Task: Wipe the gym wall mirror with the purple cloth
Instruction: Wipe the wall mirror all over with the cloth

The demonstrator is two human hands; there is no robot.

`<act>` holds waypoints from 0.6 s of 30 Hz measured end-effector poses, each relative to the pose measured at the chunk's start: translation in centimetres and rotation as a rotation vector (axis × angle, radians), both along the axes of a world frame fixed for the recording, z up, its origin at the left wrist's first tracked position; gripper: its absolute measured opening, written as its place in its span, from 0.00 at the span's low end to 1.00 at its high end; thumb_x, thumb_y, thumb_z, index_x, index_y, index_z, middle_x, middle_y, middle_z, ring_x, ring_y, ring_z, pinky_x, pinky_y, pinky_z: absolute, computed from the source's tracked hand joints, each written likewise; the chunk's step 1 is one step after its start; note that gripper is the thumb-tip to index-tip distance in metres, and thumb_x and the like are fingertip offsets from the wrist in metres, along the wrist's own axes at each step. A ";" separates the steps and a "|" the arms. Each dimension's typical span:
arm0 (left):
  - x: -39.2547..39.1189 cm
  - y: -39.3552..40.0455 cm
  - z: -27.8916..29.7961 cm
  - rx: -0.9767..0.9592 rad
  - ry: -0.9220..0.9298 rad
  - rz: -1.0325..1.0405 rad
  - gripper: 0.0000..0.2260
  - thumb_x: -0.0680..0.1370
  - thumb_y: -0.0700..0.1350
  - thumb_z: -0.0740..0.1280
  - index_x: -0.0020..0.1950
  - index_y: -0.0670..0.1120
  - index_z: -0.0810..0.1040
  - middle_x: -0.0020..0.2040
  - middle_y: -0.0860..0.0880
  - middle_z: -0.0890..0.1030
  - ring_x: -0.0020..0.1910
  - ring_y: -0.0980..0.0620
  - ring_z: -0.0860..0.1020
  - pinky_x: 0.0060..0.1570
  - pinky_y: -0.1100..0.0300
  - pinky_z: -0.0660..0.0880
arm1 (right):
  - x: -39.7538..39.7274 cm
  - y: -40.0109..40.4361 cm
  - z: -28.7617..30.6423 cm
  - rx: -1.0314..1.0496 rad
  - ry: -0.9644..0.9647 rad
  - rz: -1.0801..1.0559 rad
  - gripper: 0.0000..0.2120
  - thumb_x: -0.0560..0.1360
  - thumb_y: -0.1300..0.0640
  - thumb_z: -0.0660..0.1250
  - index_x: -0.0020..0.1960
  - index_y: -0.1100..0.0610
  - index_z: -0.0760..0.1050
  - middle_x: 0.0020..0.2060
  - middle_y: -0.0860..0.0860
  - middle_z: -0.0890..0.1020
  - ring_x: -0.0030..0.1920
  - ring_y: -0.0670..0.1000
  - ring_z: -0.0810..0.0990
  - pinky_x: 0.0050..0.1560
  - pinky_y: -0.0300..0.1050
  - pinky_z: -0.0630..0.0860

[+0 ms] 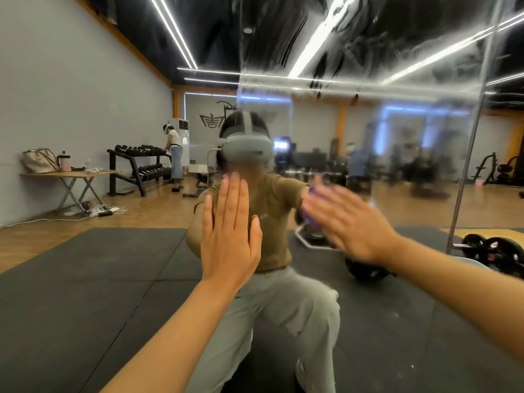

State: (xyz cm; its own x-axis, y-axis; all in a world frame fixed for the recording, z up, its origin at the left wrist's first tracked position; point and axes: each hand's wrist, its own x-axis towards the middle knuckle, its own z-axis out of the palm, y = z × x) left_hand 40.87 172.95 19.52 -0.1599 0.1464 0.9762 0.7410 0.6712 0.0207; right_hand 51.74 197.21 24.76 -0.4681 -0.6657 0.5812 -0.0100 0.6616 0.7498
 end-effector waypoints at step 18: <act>1.2 2.1 -0.4 0.041 -0.024 -0.005 0.31 0.82 0.49 0.54 0.81 0.37 0.52 0.82 0.39 0.51 0.82 0.43 0.48 0.80 0.44 0.44 | 0.3 -2.3 -10.3 -0.293 0.088 -0.045 0.31 0.82 0.53 0.57 0.82 0.60 0.51 0.82 0.55 0.51 0.81 0.58 0.52 0.81 0.54 0.49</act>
State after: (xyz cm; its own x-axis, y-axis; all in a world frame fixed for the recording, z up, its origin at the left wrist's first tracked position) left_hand 42.03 175.06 19.14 -0.1832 0.1069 0.9772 0.7432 0.6658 0.0665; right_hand 52.05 194.95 14.48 -0.4324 -0.4438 0.7849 0.0808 0.8479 0.5239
